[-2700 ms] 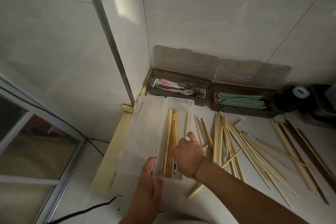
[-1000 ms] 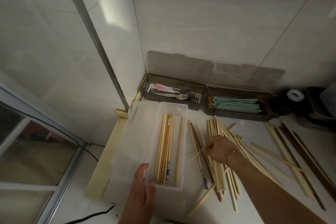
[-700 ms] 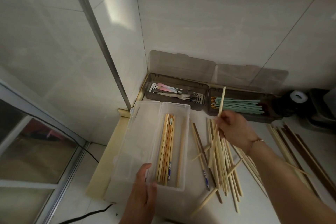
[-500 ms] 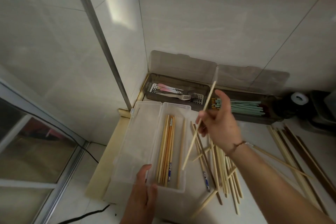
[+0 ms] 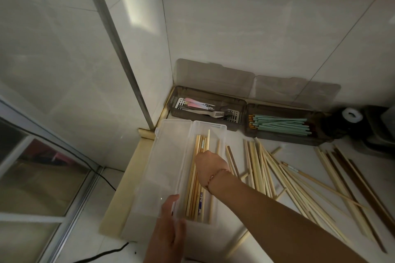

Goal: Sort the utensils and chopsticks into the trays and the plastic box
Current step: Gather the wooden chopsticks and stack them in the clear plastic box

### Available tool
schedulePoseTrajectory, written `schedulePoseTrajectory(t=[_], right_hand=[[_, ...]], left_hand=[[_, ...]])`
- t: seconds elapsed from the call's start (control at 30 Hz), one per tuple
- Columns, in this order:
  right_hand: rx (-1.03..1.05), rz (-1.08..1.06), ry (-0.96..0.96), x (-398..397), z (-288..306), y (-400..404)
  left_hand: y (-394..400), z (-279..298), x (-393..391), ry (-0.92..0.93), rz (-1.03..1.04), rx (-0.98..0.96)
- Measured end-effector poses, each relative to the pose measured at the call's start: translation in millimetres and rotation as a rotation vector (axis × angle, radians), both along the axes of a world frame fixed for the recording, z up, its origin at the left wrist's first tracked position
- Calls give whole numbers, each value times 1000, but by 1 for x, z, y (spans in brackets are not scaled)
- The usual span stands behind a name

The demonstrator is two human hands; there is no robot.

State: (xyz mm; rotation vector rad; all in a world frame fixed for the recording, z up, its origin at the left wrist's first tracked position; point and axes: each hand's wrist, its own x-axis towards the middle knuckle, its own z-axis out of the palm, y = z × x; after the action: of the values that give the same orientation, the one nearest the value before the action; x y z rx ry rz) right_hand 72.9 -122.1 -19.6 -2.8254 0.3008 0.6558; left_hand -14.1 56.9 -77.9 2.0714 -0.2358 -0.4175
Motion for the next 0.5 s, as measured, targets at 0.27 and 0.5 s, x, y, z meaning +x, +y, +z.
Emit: schedulePoseTrajectory(t=[0.27,0.5], right_hand=[[-105,62,131,7,-15,0],[33,119,-46,-7,-3,-6]], left_hand=[[-2,-5,1,-38,-47,15],[-4,-4,-1,-30,-34,20]])
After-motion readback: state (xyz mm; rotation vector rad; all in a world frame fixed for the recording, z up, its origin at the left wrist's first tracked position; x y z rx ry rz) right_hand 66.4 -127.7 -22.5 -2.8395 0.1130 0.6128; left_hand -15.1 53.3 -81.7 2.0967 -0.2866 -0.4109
